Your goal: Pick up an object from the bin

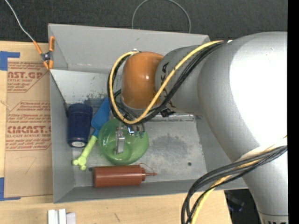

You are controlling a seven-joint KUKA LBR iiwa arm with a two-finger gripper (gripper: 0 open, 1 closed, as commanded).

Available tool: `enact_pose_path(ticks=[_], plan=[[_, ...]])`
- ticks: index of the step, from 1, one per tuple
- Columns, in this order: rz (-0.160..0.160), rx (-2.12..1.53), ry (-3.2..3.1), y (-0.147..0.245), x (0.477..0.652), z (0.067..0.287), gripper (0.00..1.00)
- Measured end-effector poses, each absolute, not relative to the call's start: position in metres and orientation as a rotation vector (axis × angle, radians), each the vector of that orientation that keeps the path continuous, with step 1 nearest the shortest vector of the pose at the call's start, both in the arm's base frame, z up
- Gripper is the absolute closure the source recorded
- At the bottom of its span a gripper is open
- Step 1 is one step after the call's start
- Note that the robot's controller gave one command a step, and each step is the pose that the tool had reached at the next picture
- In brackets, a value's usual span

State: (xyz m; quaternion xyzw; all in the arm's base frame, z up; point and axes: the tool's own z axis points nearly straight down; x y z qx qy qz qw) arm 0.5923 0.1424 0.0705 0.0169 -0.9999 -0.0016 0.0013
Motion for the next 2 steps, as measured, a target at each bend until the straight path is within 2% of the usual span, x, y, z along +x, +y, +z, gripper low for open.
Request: enact_pose_path(ticks=[1,2], plan=[[-0.004,0.101,-3.145,0.116,0.593,0.125,0.0],[-0.007,0.056,-3.137,0.144,0.592,0.07,0.0]])
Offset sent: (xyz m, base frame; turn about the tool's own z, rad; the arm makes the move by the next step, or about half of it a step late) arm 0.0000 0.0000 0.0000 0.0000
